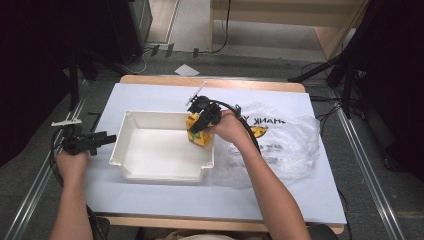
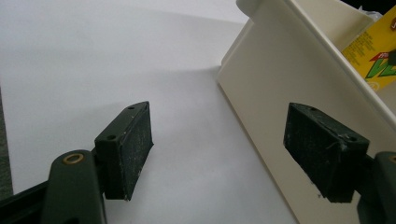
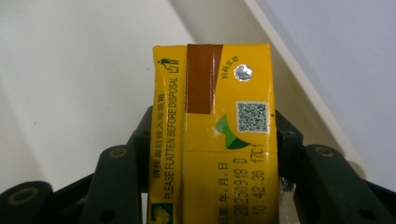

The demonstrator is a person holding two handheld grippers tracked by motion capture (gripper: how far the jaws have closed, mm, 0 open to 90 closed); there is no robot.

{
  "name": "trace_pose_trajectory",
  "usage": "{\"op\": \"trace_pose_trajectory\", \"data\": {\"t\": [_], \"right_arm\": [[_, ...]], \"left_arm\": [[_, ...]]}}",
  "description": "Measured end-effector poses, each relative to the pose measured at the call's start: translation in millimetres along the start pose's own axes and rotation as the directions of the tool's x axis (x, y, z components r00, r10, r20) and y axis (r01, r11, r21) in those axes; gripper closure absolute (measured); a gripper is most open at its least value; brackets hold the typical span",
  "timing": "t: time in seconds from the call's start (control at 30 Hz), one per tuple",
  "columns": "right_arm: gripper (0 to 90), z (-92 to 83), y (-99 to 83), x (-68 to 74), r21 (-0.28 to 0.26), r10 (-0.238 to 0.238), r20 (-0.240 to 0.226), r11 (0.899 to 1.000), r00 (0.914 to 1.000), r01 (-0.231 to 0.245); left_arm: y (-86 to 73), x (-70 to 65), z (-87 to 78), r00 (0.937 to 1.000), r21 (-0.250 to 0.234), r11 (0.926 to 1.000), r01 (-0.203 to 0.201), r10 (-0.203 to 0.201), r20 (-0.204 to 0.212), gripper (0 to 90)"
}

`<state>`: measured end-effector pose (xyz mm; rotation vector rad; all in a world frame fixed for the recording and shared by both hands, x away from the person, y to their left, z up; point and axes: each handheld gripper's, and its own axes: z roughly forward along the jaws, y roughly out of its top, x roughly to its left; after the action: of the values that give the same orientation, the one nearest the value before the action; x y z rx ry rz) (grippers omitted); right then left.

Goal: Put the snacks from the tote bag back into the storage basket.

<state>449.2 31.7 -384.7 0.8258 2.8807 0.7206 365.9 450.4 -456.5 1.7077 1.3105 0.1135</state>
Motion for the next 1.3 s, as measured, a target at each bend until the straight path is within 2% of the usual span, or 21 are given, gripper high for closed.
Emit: {"op": "trace_pose_trajectory", "data": {"t": [0.17, 0.27, 0.4, 0.5, 0.57, 0.67, 0.77, 0.87, 1.07, 1.1, 1.13, 1.23, 1.3], "right_arm": [[50.5, -0.9, -0.7, 0.9, 0.014, -0.003, -0.006, 1.000, 1.0000, 0.003], [48.3, -3.3, -0.4, 2.7, -0.008, -0.003, -0.019, 1.000, 0.9998, 0.002], [47.1, -6.2, 1.3, 5.5, -0.010, 0.001, -0.015, 1.000, 0.9999, -0.002], [46.2, -17.1, 1.9, 4.2, -0.047, 0.021, -0.030, 0.999, 0.9993, -0.022], [46.2, -20.8, 1.8, 4.4, -0.045, 0.029, -0.035, 0.999, 0.9990, -0.031], [46.3, -34.6, 1.8, 6.3, -0.068, 0.019, -0.027, 0.997, 0.9995, -0.021], [46.5, -41.0, 1.6, 7.7, -0.076, 0.018, -0.020, 0.997, 0.9996, -0.019], [49.6, -54.9, -0.5, 10.6, -0.103, 0.030, -0.031, 0.994, 0.9991, -0.033], [54.9, -69.2, -6.2, 14.8, -0.136, 0.035, -0.052, 0.990, 0.9980, -0.042], [61.0, -72.5, -9.2, 18.1, -0.153, 0.025, -0.054, 0.988, 0.9982, -0.033], [61.0, -72.5, -9.2, 18.1, -0.153, 0.025, -0.054, 0.988, 0.9982, -0.033], [67.6, -74.9, -16.0, 21.1, -0.170, 0.022, -0.107, 0.985, 0.9940, -0.040], [71.3, -74.2, -20.7, 21.7, -0.177, 0.015, -0.121, 0.984, 0.9925, -0.037]], "left_arm": [[0.1, -0.1, 0.0, 1.0000, 0.003, 1.0000, -0.002, 0.002, -0.001, 24.9], [0.1, 0.0, -0.1, 1.0000, 0.001, 1.0000, -0.002, 0.002, -0.001, 24.8], [0.0, 0.0, -0.1, 1.0000, -0.002, 1.0000, -0.001, 0.001, 0.001, 24.9], [-0.1, 0.3, -0.1, 1.0000, 0.001, 1.0000, 0.002, -0.002, 0.003, 24.9], [0.1, 0.2, 0.0, 1.0000, 0.004, 1.0000, -0.001, 0.001, 0.002, 24.8], [0.2, -0.3, 0.5, 1.0000, 0.006, 1.0000, 0.000, 0.000, 0.001, 24.8], [0.1, -0.2, 0.2, 1.0000, 0.005, 1.0000, -0.002, 0.002, 0.001, 24.8], [0.0, -0.2, 0.2, 1.0000, 0.004, 1.0000, 0.001, -0.001, 0.000, 24.8], [-0.3, -0.3, 0.0, 1.0000, 0.003, 1.0000, 0.002, -0.002, 0.001, 24.8], [-0.3, -0.1, 0.0, 1.0000, 0.002, 1.0000, 0.002, -0.002, 0.000, 24.9], [-0.3, 0.0, 0.0, 1.0000, 0.001, 1.0000, 0.003, -0.003, 0.001, 24.9], [-0.3, -0.4, 0.3, 1.0000, 0.006, 1.0000, 0.004, -0.004, 0.000, 24.8], [-0.2, -0.7, 0.2, 1.0000, 0.007, 1.0000, -0.001, 0.001, 0.000, 24.8]]}}
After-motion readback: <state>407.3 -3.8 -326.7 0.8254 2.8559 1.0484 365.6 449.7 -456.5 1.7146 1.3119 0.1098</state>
